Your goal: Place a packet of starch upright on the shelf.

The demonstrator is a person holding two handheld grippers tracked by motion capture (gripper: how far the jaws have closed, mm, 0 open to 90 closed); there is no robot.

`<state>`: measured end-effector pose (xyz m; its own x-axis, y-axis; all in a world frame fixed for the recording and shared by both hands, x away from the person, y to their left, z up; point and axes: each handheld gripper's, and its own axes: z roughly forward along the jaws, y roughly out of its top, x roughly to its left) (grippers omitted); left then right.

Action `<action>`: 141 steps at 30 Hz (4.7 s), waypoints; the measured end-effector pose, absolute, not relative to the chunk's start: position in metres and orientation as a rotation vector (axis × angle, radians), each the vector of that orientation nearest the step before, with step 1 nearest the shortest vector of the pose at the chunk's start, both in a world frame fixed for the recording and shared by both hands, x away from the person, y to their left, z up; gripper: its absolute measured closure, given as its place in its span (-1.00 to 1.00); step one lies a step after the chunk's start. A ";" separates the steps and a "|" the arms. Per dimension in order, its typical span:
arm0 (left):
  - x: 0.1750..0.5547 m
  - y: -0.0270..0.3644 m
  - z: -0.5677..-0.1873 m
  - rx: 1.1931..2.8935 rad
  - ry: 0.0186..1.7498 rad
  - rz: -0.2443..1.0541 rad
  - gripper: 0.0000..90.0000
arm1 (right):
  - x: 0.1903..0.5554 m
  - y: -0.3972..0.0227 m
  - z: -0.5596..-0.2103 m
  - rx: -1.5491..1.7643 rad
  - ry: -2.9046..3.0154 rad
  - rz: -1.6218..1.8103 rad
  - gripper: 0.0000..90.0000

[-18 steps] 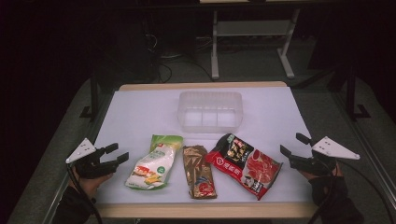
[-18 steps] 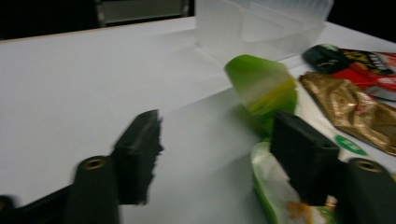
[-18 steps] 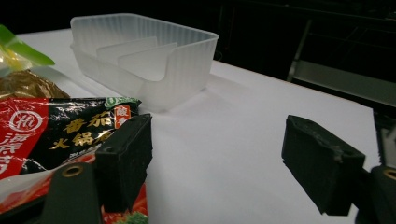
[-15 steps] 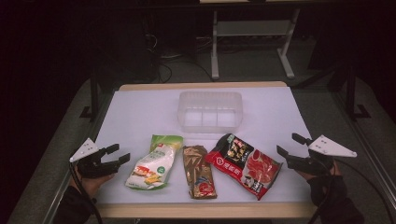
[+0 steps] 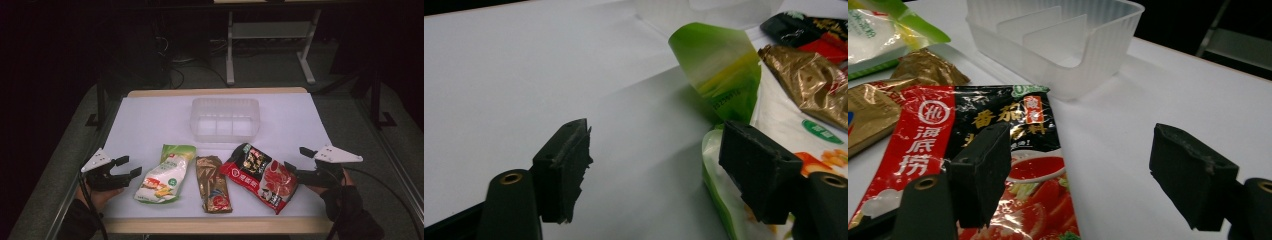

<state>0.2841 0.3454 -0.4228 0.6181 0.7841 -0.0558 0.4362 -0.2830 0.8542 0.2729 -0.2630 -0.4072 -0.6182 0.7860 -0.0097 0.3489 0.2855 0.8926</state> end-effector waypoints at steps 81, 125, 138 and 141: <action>0.318 0.280 -0.372 1.844 0.807 0.282 0.60 | 0.280 -0.234 -0.421 1.035 2.292 1.318 -0.26; 0.362 0.205 -0.311 1.679 0.854 0.525 0.61 | 0.276 -0.241 -0.422 0.949 2.176 1.279 -0.18; 0.413 0.159 -0.316 1.669 0.964 0.617 0.61 | 0.275 -0.242 -0.423 0.956 2.166 1.282 -0.18; 0.423 0.152 -0.319 1.661 0.994 0.627 0.61 | 0.275 -0.242 -0.423 0.954 2.168 1.283 -0.18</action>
<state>0.4230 0.1517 -0.3188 0.5174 0.8526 -0.0730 0.3014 -0.1017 0.9481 0.2748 -0.2424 -0.4228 -0.6627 0.7484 -0.0276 0.3358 0.3298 0.8823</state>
